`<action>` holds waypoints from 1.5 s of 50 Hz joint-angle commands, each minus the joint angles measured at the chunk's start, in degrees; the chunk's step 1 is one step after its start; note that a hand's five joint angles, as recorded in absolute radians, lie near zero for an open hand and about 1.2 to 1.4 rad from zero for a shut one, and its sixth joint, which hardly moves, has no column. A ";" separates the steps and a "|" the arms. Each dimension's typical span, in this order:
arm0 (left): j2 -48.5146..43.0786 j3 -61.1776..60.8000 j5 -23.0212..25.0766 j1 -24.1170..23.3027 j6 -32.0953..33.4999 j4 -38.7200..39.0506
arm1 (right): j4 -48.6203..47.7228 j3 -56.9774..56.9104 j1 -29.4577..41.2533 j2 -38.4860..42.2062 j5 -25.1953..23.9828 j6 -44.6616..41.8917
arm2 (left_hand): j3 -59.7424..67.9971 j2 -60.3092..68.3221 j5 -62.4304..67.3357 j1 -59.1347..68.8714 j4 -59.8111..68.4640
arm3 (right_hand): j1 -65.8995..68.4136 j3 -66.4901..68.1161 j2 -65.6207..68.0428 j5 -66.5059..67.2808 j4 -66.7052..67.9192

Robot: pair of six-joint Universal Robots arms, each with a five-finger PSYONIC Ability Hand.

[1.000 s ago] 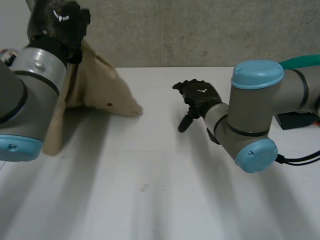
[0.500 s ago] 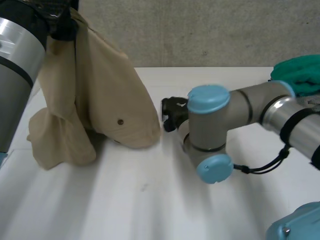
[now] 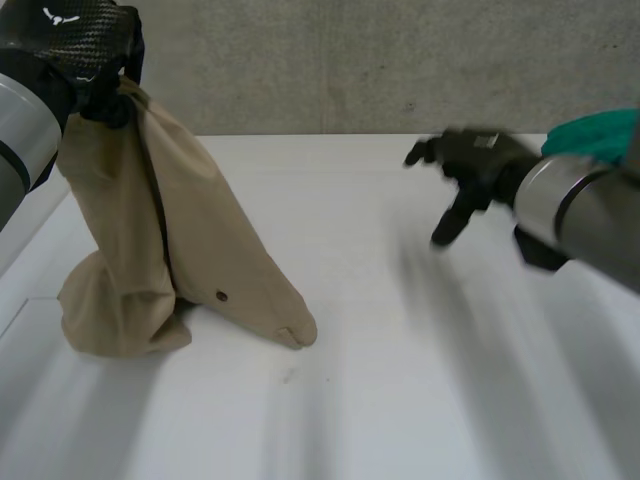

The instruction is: Fold the laundry.

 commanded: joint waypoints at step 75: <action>-22.70 29.99 1.82 0.67 -12.01 25.21 | -53.25 -18.00 4.45 10.16 13.03 -21.99 | 11.87 11.34 14.59 12.86 11.59 | 61.99 61.69 61.53 63.12 62.02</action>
